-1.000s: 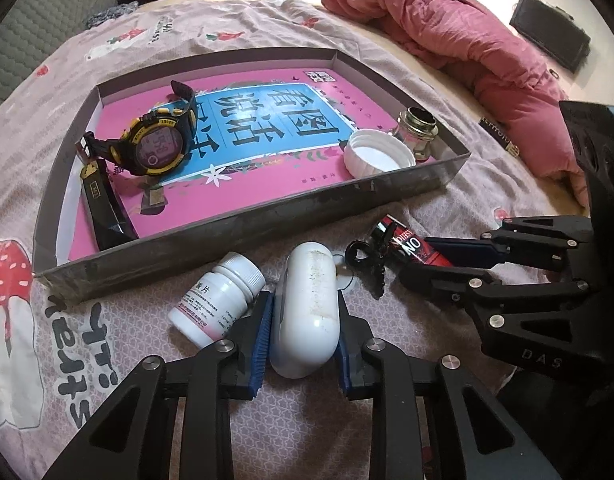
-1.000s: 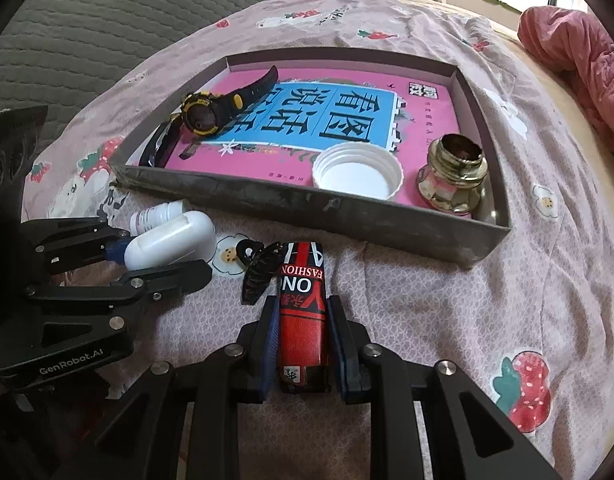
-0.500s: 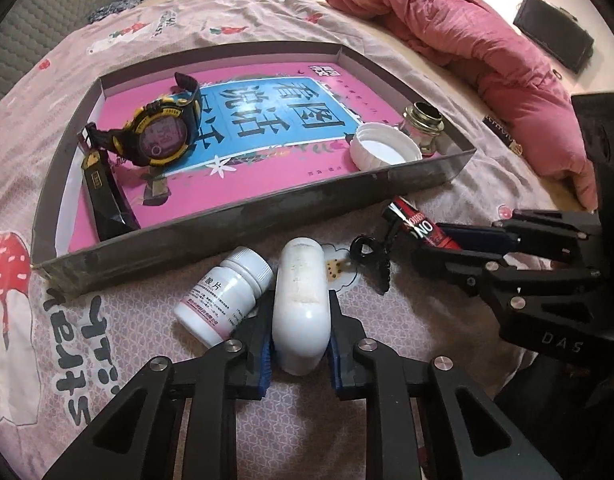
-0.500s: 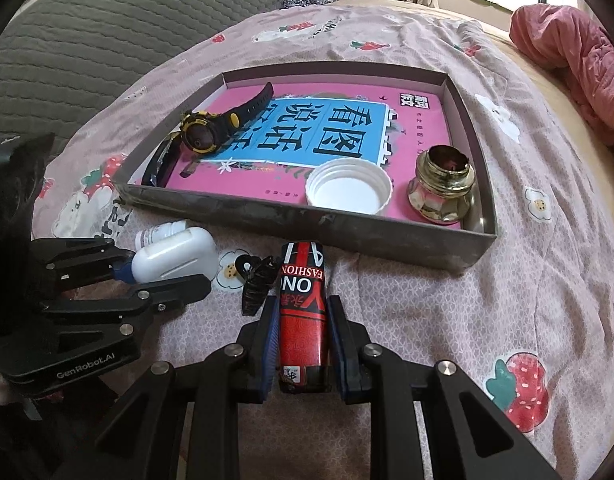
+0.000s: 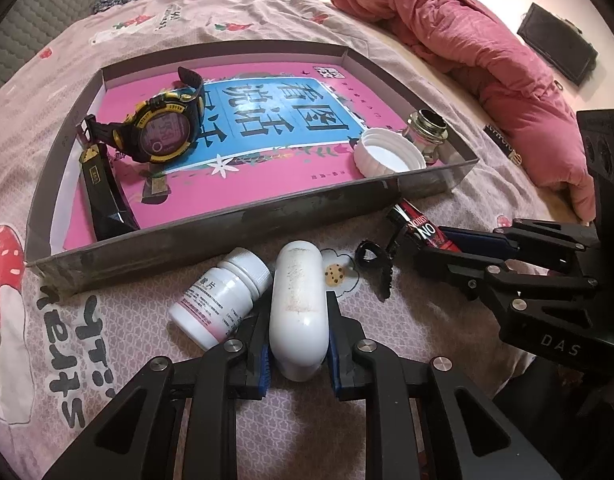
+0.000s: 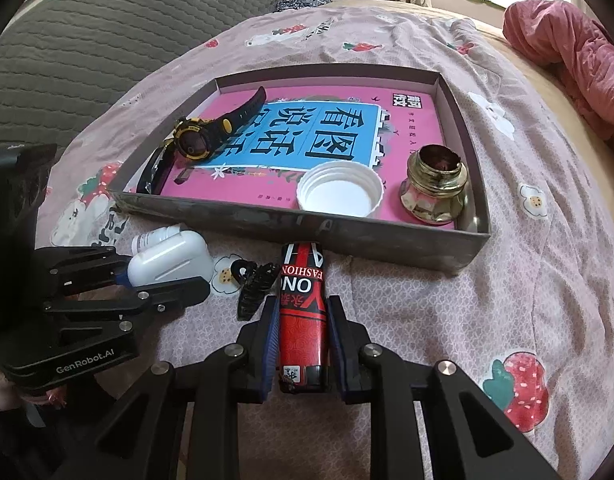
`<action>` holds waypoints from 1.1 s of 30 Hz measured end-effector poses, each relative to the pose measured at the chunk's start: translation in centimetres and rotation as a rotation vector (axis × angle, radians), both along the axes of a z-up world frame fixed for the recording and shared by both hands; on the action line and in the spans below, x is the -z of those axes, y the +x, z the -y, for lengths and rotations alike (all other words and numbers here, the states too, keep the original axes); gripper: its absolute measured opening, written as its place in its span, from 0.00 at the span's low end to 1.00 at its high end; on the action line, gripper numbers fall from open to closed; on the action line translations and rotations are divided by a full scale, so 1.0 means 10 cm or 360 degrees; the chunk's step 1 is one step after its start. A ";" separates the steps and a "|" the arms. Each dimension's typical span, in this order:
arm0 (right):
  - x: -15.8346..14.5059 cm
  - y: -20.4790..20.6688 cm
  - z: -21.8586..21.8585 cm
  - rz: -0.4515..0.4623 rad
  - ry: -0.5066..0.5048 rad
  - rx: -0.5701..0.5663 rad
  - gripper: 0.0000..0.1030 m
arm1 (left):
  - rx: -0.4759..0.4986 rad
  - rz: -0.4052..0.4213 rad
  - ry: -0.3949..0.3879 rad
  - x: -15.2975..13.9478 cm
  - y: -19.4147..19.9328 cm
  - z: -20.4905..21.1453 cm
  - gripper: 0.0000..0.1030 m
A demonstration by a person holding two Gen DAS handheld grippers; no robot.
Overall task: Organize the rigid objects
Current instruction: 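Lift the white oblong bottle with left gripper while right gripper lifts the red lighter toward the tray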
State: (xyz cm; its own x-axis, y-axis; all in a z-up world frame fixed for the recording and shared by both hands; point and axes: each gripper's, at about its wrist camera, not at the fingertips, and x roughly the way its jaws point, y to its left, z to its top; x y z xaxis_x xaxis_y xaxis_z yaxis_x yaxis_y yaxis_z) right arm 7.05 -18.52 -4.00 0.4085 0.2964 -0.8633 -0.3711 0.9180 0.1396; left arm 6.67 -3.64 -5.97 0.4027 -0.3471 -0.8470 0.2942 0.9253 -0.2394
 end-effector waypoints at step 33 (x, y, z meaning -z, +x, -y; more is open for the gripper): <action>-0.32 -0.12 -0.03 0.0229 0.0131 -0.0036 0.23 | -0.0048 0.0188 -0.0048 -0.39 -0.11 -0.12 0.21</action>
